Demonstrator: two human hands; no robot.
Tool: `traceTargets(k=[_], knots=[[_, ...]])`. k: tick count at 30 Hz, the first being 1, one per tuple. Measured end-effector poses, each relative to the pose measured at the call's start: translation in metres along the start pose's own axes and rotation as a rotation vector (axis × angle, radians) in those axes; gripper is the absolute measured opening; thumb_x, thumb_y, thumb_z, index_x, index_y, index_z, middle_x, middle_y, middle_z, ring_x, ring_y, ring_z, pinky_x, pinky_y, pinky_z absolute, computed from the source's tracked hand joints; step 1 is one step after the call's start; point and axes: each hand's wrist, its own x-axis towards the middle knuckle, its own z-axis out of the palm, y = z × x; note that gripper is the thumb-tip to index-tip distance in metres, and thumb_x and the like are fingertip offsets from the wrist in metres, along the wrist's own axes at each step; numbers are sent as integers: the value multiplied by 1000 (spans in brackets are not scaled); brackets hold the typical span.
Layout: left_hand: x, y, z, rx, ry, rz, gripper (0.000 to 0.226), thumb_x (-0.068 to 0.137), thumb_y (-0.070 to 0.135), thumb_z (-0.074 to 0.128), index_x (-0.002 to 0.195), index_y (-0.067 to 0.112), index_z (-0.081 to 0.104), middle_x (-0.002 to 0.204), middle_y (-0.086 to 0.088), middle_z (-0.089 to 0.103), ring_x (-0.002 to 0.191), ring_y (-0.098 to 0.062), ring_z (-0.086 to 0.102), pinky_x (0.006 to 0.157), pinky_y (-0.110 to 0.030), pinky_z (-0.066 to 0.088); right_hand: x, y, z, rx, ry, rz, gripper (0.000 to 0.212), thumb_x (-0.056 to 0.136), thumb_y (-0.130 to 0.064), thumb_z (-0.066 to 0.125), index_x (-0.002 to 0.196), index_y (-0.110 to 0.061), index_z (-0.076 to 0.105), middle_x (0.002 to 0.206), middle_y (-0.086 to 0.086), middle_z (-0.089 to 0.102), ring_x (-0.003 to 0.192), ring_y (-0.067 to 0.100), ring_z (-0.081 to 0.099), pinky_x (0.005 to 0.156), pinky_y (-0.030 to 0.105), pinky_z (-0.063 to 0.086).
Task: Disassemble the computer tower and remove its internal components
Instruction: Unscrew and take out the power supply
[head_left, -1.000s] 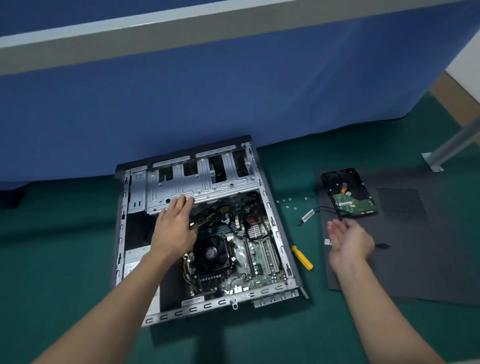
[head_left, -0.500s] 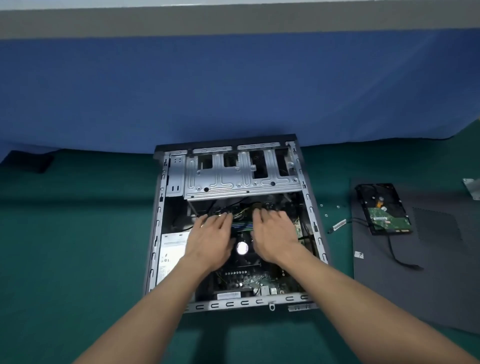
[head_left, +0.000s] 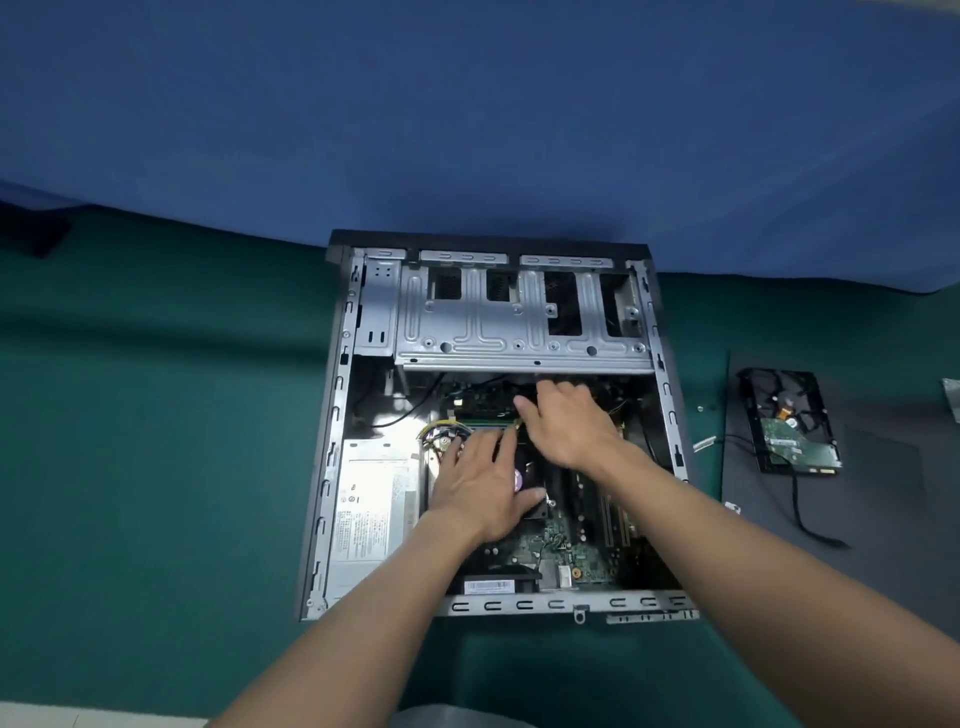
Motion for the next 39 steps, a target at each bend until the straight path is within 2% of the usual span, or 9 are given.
traceTargets(k=[4,7,10,14,17,21,28,35,39], knots=[[0,-2,1,-22,-78,17,114,75,83,41,153,16,-8,160,-3,-2,147,-21,-5,119,-45,-3,21,-3,2,26,-3,-18,39,99,-41,39,95,-9,60,106,19,65,102,37,59,82,40,48],[-1,-3,-2,16,-154,23,134,62,83,57,151,14,-15,160,-4,-10,147,-23,-11,118,-46,-7,33,-4,5,-96,-88,-17,38,99,-38,41,116,-9,58,116,18,63,105,36,59,85,39,47],[-1,-3,1,88,-117,20,125,74,69,63,150,11,-18,160,-6,-10,147,-24,-12,119,-47,-4,44,-3,7,-171,-161,5,43,100,-37,38,133,-11,49,129,18,56,115,37,54,94,42,46],[0,-2,2,173,-98,28,120,79,67,57,149,7,-20,160,-9,-8,147,-27,-9,119,-49,1,58,0,12,-230,-229,0,38,100,-35,37,131,-16,46,133,16,52,115,37,53,89,41,44],[2,-2,1,210,-129,30,119,80,68,55,148,6,-21,160,-9,-9,147,-28,-8,119,-49,1,63,3,13,-167,-176,-36,25,95,-32,38,119,-24,38,127,16,51,106,38,54,79,40,42],[3,-2,1,218,-148,30,118,81,67,55,148,7,-22,160,-10,-10,147,-28,-9,118,-50,-1,73,2,13,-189,-125,-129,26,93,-24,42,119,-21,44,125,15,53,105,35,54,88,42,46],[4,-3,1,229,-135,32,117,81,68,55,148,8,-21,159,-9,-7,147,-27,-7,118,-50,0,74,1,16,-177,-95,-174,24,88,-12,39,110,-17,46,100,9,53,78,24,45,71,34,36],[4,-3,1,226,-121,34,118,80,69,55,149,8,-19,159,-9,-4,147,-27,-6,118,-49,0,84,5,13,-332,-169,-249,29,91,-15,44,120,-14,42,125,14,51,113,32,50,93,40,39],[3,-3,1,232,-130,33,118,80,69,55,149,8,-20,159,-9,-5,147,-27,-6,118,-49,0,76,1,21,-338,6,-323,30,84,-5,51,114,-5,49,105,19,58,86,32,56,70,31,38]])
